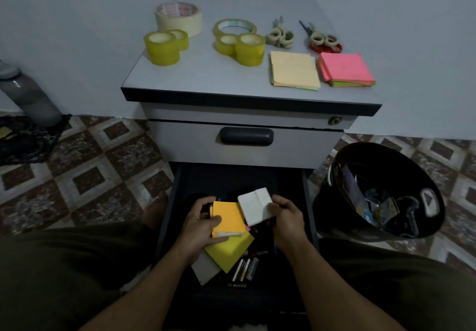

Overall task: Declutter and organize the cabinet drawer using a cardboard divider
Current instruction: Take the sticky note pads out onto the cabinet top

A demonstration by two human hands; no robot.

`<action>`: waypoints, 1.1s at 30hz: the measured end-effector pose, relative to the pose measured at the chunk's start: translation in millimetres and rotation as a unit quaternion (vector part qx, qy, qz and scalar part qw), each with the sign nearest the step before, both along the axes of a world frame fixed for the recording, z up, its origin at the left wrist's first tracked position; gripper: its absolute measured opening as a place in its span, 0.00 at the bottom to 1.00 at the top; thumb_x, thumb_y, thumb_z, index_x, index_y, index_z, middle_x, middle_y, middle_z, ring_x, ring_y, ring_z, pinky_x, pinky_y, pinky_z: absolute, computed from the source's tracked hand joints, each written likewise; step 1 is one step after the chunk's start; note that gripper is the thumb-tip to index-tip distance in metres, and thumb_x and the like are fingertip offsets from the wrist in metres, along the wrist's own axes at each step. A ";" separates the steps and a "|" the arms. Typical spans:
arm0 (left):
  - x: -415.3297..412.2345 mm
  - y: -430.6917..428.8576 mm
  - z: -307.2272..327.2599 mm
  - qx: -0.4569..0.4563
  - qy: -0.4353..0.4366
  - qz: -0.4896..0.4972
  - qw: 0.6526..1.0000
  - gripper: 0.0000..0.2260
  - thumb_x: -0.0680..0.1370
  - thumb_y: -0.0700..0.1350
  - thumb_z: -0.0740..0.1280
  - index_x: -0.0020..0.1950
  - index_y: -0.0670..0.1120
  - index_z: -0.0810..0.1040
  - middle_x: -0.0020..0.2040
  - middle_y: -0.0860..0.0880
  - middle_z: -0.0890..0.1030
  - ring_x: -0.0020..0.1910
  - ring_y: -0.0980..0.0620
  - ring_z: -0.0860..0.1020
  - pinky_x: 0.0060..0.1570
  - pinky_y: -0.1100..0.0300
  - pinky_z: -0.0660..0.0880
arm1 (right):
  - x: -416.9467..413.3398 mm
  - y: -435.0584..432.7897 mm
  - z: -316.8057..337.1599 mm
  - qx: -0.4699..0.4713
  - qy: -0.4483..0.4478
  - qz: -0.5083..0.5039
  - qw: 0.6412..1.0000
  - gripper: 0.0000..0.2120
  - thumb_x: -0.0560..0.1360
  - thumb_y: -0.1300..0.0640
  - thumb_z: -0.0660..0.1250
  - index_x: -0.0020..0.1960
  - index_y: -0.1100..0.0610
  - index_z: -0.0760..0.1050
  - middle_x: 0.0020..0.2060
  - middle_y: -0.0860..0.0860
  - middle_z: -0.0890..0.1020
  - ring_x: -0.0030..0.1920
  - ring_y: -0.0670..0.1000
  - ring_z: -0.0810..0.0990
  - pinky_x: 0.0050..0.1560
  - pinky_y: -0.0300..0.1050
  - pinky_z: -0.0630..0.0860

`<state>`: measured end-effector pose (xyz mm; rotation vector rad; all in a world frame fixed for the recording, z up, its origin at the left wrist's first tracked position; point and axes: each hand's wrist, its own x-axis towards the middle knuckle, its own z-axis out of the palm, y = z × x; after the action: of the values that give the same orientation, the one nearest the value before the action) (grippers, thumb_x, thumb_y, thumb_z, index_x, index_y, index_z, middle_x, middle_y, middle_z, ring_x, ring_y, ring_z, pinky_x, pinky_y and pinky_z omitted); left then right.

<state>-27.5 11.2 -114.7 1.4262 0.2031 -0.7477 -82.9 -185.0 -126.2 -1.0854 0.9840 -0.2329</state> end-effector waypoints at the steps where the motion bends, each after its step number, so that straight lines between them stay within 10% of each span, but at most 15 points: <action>1: -0.7 -0.3 1.0 -0.005 0.007 0.002 1.000 0.20 0.79 0.34 0.67 0.66 0.55 0.73 0.59 0.40 0.76 0.55 0.39 0.79 0.45 0.43 0.83 | -2.8 3.2 1.1 0.025 -0.007 0.028 0.999 0.09 0.76 0.72 0.64 0.49 0.61 0.78 0.46 0.61 0.81 0.43 0.59 0.79 0.39 0.49 0.77; 18: -1.8 -4.6 9.5 -0.066 0.045 -0.006 0.997 0.25 0.75 0.29 0.68 0.64 0.53 0.73 0.62 0.39 0.75 0.59 0.36 0.77 0.47 0.40 0.81 | -12.3 27.1 11.4 0.005 -0.042 0.107 0.993 0.23 0.77 0.70 0.61 0.68 0.53 0.70 0.60 0.51 0.79 0.60 0.55 0.78 0.60 0.55 0.78; 33: -3.5 -7.3 19.7 -0.048 0.030 -0.045 0.997 0.24 0.76 0.30 0.60 0.64 0.54 0.75 0.63 0.40 0.75 0.57 0.36 0.79 0.47 0.41 0.82 | -16.2 29.7 22.5 0.084 -0.082 0.200 0.973 0.27 0.74 0.72 0.59 0.67 0.50 0.74 0.60 0.56 0.80 0.61 0.61 0.78 0.52 0.52 0.79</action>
<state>-30.9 3.9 -94.9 1.3301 0.1474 -0.8644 -99.1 -155.3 -103.7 -1.0663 0.6094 0.0884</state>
